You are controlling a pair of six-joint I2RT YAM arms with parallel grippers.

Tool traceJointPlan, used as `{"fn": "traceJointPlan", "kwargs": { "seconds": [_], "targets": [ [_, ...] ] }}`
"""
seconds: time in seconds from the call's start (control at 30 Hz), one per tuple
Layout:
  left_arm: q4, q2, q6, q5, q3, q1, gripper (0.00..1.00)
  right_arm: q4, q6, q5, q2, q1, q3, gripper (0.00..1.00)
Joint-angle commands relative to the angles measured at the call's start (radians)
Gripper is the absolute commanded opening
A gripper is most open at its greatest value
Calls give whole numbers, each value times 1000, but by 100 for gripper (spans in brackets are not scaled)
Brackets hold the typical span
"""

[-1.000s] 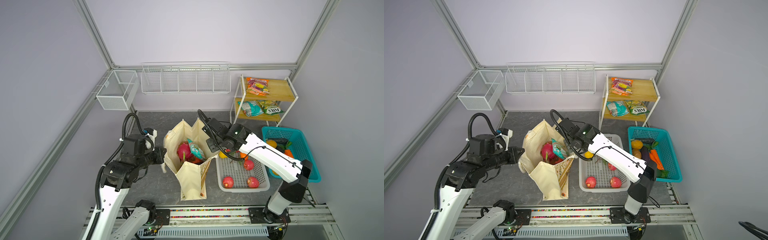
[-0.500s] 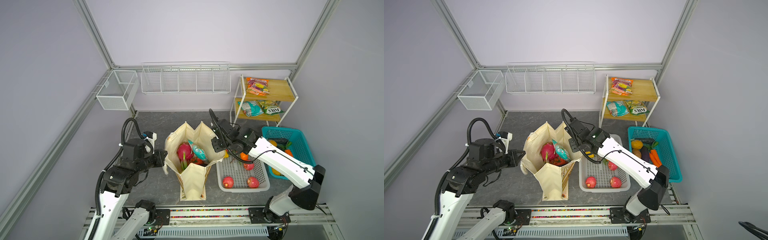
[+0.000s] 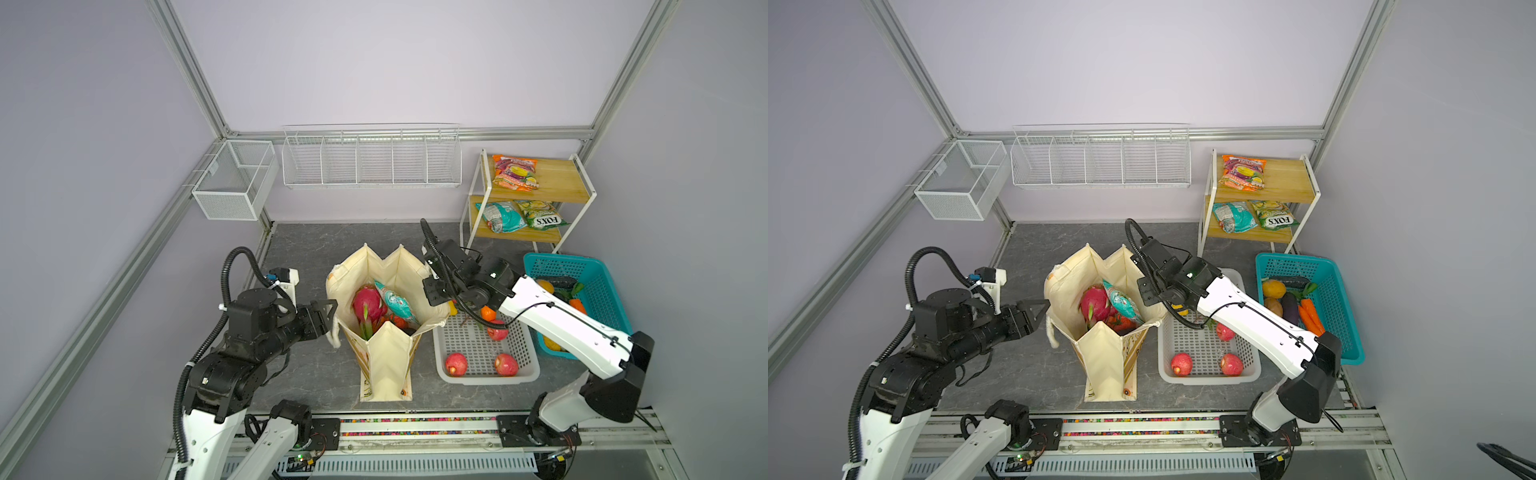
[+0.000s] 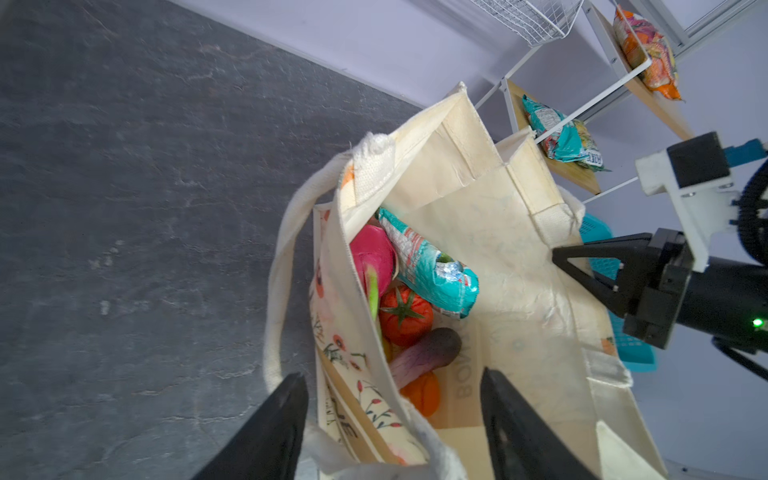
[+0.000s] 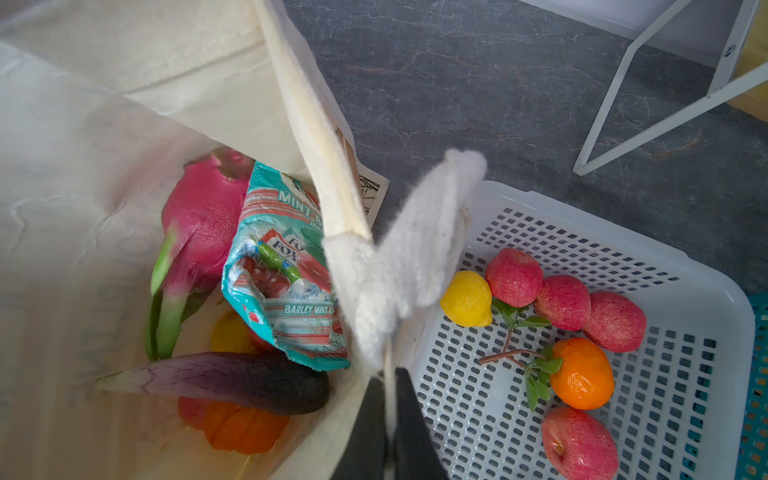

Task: Place the food into the grocery bag and tie it
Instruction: 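Open the left gripper to release the bag rim while the right gripper holds the handle, then grasp the other bag handle with the left gripper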

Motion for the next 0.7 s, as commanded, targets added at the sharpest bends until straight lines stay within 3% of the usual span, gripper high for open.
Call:
{"fn": "traceJointPlan", "kwargs": {
  "seconds": [0.0,0.13,0.27,0.37,0.57,0.67],
  "targets": [
    [-118,-29,-50,-156,42,-1,79,7,14,-8,-43,-7,-17,7],
    [-187,-53,-102,-254,-11,-1,80,9,14,-12,-53,-8,-19,7],
    [-183,-93,-173,-265,-104,1,66,12,13,-17,-54,-9,-16,7],
    [-155,-115,-208,-236,-179,1,60,16,12,-22,-54,-10,-17,7],
    [-32,-136,-277,-174,-347,19,62,24,14,-38,-55,-10,-26,7],
    [9,-138,-271,-109,-383,72,62,24,17,-41,-58,-10,-29,7]
  ]
}}
